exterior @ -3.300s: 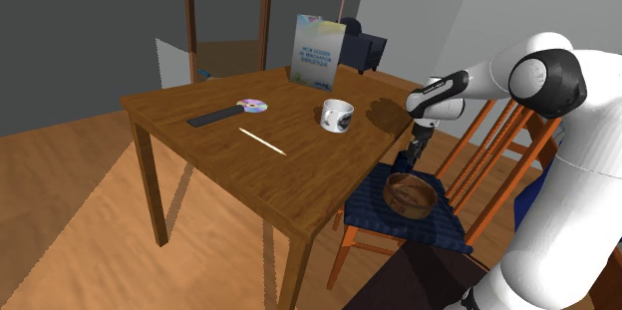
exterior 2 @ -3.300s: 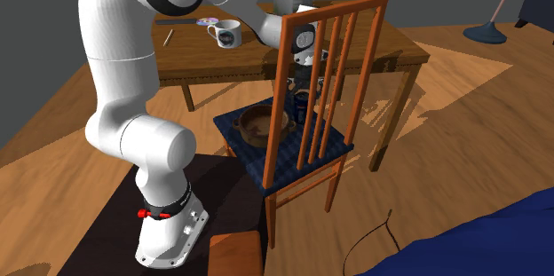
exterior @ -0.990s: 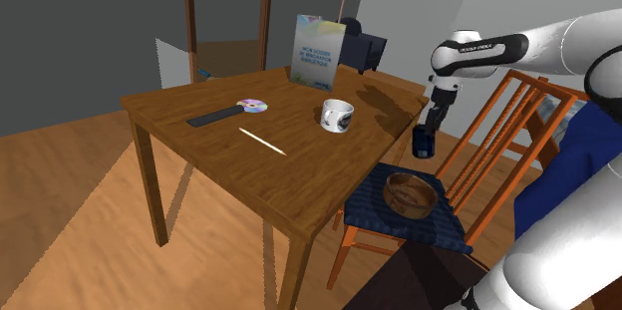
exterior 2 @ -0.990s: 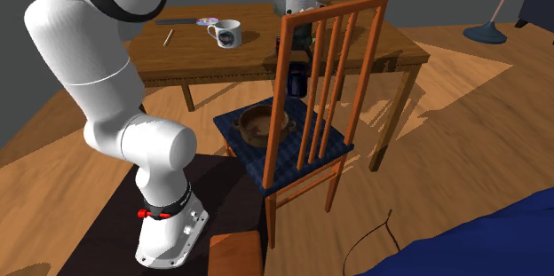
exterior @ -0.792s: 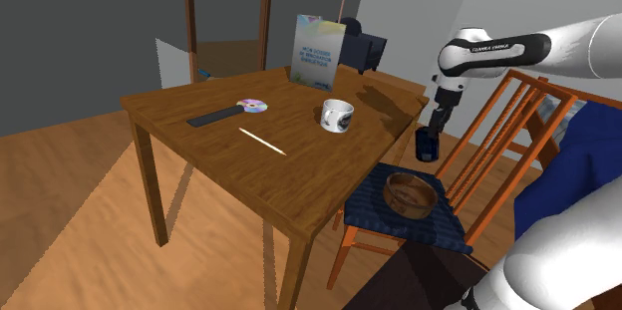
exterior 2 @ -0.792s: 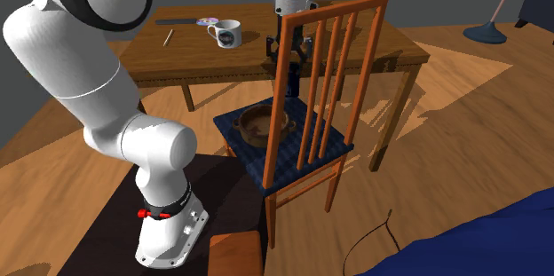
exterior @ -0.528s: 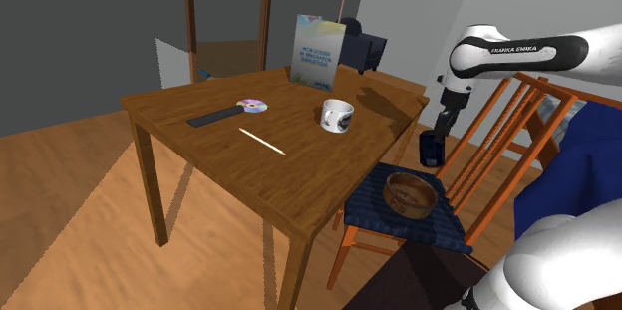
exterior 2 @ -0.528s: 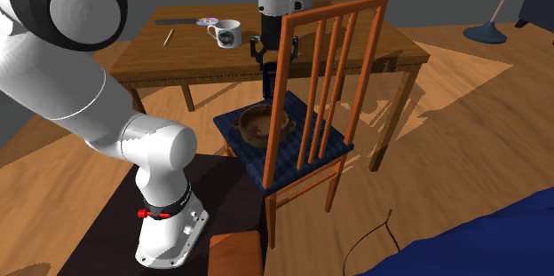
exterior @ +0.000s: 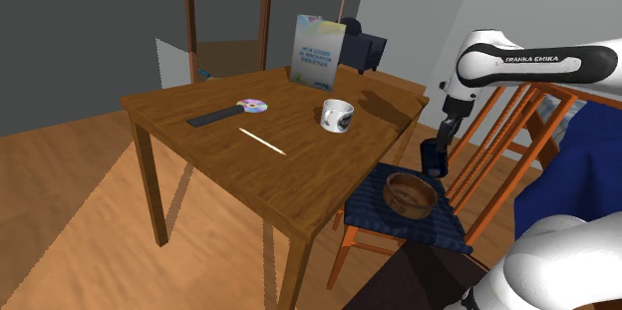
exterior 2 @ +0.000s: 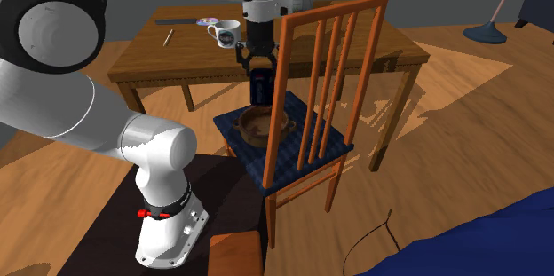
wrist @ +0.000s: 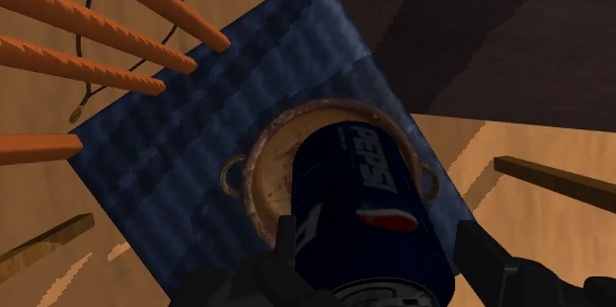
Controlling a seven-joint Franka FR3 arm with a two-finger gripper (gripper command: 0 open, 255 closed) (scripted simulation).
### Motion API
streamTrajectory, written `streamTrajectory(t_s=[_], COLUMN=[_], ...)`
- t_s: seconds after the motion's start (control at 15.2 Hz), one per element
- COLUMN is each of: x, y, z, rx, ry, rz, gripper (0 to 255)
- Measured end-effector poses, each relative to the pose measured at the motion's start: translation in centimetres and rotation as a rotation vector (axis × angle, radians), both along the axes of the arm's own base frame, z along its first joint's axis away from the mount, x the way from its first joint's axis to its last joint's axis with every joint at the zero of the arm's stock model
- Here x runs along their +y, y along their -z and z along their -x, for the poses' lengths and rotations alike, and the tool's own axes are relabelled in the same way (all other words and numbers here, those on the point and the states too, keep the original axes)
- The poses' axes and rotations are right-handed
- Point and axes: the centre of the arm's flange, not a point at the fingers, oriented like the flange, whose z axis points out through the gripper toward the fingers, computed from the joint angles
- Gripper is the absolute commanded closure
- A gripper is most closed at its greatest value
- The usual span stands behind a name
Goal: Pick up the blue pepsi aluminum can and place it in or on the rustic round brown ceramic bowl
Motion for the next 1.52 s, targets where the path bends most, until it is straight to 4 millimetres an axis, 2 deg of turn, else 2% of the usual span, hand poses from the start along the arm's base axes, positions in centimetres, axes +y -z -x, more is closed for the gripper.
streamTrajectory(t_s=[1.12, 1.52], x=[0.0, 0.0], y=[9.0, 9.5], z=[0.1, 0.2], rx=[0.0, 0.0], ry=[0.0, 0.0], rz=[0.0, 0.0], gripper=[255, 255])
